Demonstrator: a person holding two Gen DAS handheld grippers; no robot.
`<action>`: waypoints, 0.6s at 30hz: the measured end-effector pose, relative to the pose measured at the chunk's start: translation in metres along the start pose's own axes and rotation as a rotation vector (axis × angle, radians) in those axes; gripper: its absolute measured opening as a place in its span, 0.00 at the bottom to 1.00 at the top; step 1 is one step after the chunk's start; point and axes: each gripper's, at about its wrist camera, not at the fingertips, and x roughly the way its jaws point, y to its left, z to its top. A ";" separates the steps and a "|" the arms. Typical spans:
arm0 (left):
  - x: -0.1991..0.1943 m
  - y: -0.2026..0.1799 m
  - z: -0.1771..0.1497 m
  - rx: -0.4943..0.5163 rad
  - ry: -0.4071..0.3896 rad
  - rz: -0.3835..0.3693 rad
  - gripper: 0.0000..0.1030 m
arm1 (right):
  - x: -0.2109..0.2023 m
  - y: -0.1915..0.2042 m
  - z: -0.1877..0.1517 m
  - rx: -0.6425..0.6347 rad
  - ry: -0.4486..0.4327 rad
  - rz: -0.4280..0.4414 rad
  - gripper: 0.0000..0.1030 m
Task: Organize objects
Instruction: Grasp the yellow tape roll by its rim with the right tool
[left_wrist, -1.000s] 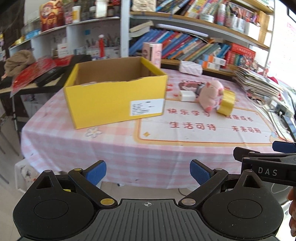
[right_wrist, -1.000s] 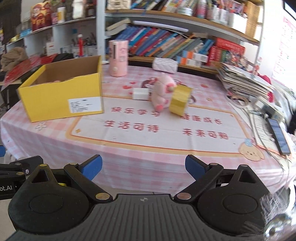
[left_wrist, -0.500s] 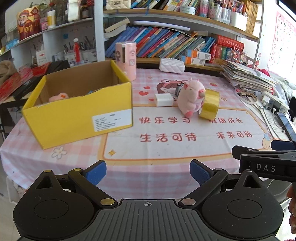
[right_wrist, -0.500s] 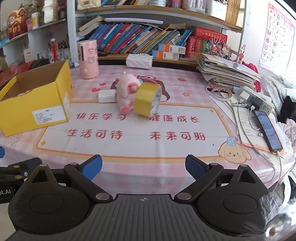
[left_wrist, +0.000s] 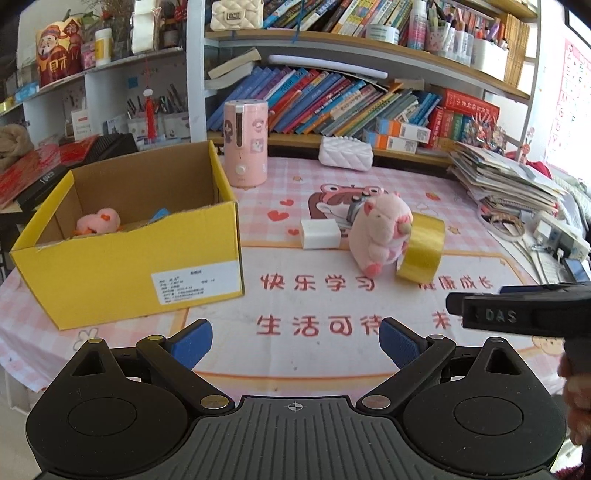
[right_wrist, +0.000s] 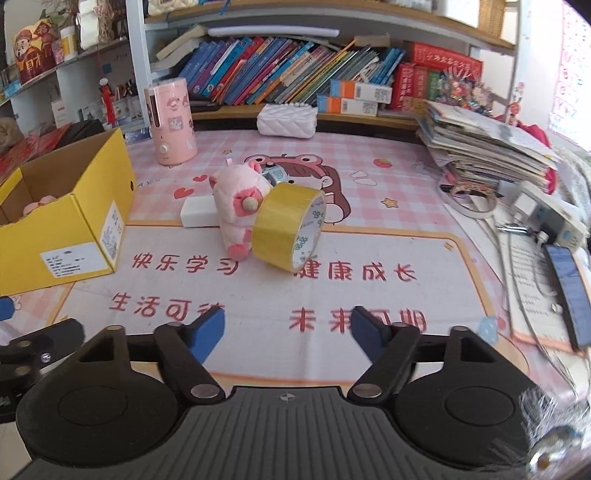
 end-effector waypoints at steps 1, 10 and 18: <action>0.003 -0.001 0.002 -0.006 0.004 0.007 0.96 | 0.006 -0.002 0.005 -0.002 0.004 0.008 0.60; 0.019 -0.012 0.011 -0.050 0.022 0.077 0.96 | 0.059 -0.010 0.043 -0.075 -0.005 0.095 0.58; 0.029 -0.020 0.014 -0.095 0.049 0.119 0.96 | 0.106 -0.009 0.057 -0.138 0.039 0.152 0.51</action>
